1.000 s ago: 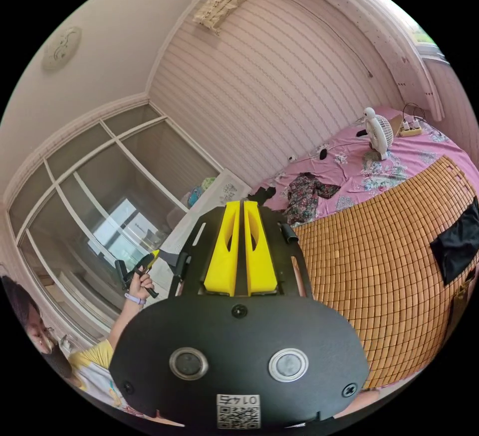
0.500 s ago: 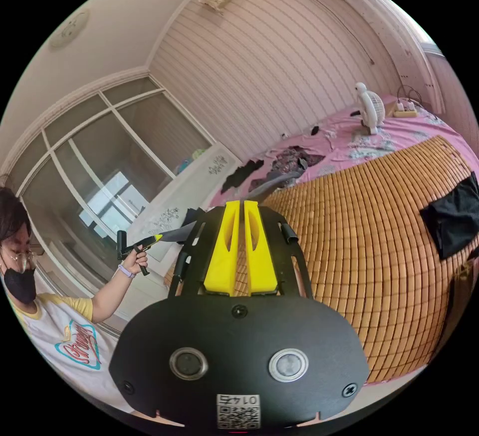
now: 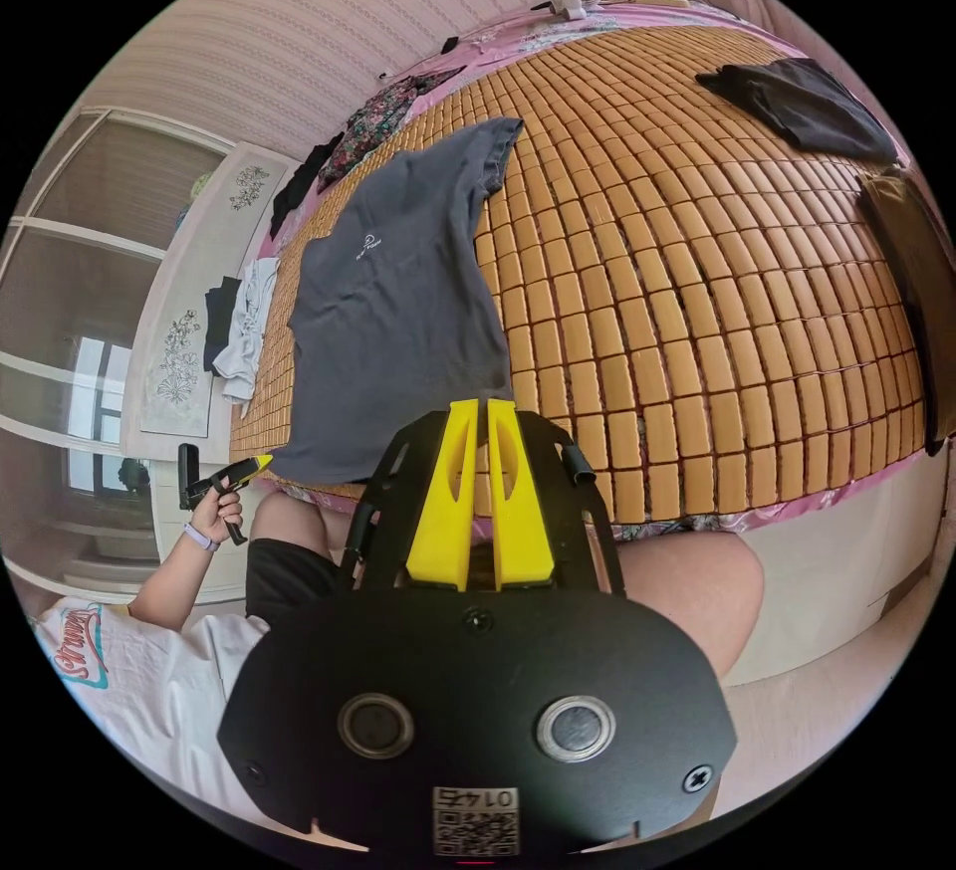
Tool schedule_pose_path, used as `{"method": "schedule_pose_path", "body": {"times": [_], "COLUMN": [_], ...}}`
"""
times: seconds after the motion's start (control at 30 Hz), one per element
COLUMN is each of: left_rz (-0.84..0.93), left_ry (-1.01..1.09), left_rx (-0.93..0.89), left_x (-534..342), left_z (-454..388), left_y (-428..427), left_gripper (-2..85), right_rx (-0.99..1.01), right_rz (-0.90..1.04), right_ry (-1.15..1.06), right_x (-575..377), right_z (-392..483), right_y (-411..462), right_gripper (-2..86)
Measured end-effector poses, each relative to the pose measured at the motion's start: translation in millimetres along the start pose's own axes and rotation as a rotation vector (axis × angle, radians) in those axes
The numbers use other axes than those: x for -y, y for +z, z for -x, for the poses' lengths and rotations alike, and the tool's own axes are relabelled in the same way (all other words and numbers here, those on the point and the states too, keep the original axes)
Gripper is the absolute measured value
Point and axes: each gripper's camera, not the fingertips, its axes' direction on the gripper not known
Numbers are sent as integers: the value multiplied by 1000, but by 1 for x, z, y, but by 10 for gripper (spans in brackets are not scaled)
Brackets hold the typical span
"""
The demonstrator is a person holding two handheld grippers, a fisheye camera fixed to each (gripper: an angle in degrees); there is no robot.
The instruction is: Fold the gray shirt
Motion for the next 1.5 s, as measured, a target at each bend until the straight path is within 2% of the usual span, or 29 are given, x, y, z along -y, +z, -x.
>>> {"method": "schedule_pose_path", "body": {"times": [0.23, 0.4, 0.63, 0.77, 0.9, 0.97, 1.13, 1.2, 1.3, 1.4, 1.5], "left_rz": [-4, 42, 87, 134, 104, 78, -55, -158, -191, -223, -265], "left_ry": [23, 103, 144, 145, 65, 82, 97, 138, 215, 199, 182], "left_rx": [59, 210, 432, 396, 294, 312, 356, 324, 398, 403, 470], "left_x": [9, 24, 47, 52, 58, 64, 128, 177, 240, 296, 333], "left_z": [-3, -19, -33, -27, -9, -6, 8, 7, -7, -11, -15], "left_y": [-6, 9, 40, 42, 25, 12, -24, -34, -26, -12, 3], "left_gripper": [48, 65, 76, 64, 56, 57, 60, 63, 68, 73, 71], "right_rx": [-199, -256, -343, -341, -310, -317, -261, -269, -332, -384, -410], "right_rz": [61, 54, 147, 181, 213, 183, -39, -69, -123, -184, -155], "right_ry": [-80, -89, -77, -73, -73, -87, -145, -184, -227, -166, -173], "right_x": [18, 32, 61, 69, 80, 90, 179, 223, 292, 346, 381], "right_z": [11, 17, 9, 0, -14, -19, -31, -29, -26, -35, -38], "right_y": [25, 51, 94, 104, 106, 98, 85, 97, 125, 151, 186], "right_gripper": [48, 87, 36, 29, 42, 47, 63, 68, 77, 79, 81]}}
